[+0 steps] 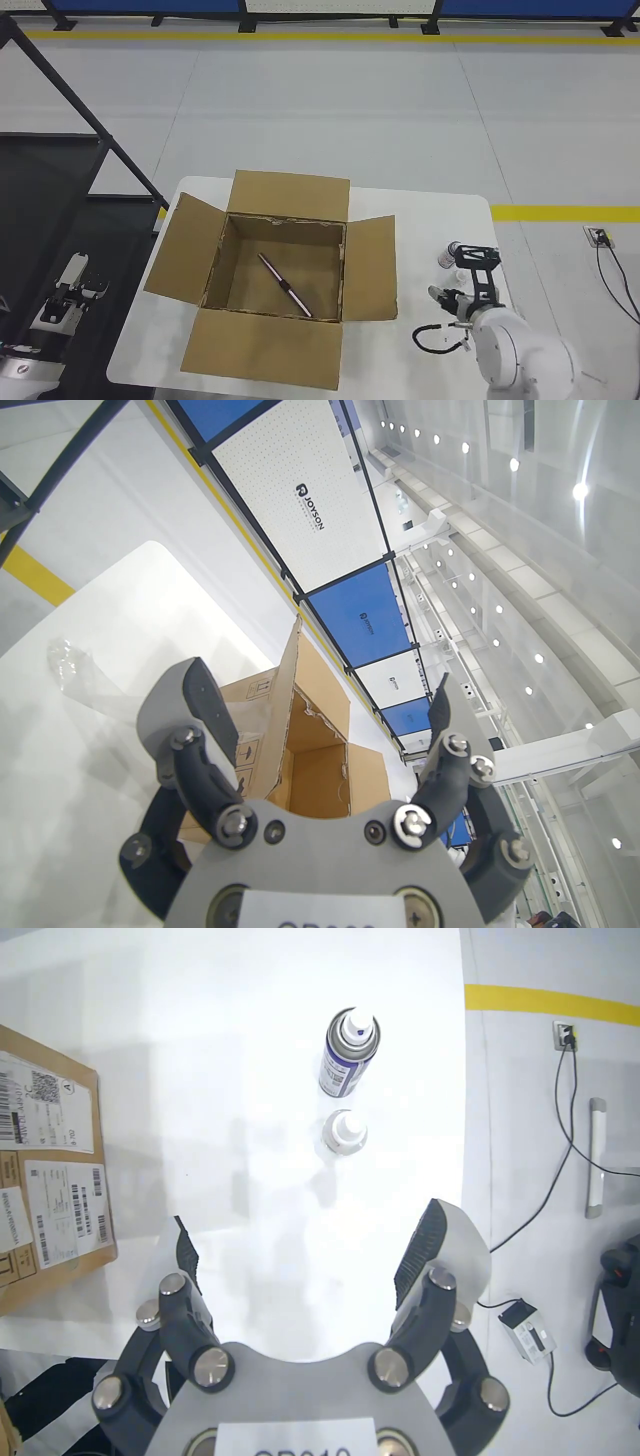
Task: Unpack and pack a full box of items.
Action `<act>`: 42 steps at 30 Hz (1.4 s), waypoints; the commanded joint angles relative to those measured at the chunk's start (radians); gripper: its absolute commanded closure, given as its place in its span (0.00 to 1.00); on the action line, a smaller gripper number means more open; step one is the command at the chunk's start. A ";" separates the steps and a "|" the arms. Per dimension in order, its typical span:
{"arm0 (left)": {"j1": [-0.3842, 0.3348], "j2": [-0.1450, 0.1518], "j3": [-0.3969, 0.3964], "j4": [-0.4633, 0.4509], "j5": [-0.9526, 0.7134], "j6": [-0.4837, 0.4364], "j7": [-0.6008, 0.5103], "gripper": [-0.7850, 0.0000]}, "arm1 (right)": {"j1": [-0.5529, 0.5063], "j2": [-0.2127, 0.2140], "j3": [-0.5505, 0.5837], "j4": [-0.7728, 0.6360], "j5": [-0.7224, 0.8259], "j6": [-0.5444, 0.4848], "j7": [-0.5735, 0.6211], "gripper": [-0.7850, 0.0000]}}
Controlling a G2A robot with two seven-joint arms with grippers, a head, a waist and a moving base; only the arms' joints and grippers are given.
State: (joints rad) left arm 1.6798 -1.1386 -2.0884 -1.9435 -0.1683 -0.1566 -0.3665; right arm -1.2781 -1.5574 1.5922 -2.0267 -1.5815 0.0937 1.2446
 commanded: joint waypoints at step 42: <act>0.000 0.000 0.000 0.000 0.000 0.000 0.000 0.00 | -0.054 0.021 -0.142 -0.302 -0.080 0.114 -0.166 1.00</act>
State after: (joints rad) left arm 1.6798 -1.1386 -2.0884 -1.9435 -0.1683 -0.1566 -0.3665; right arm -1.3311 -1.5354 1.4832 -2.2850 -1.6545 0.2128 1.0821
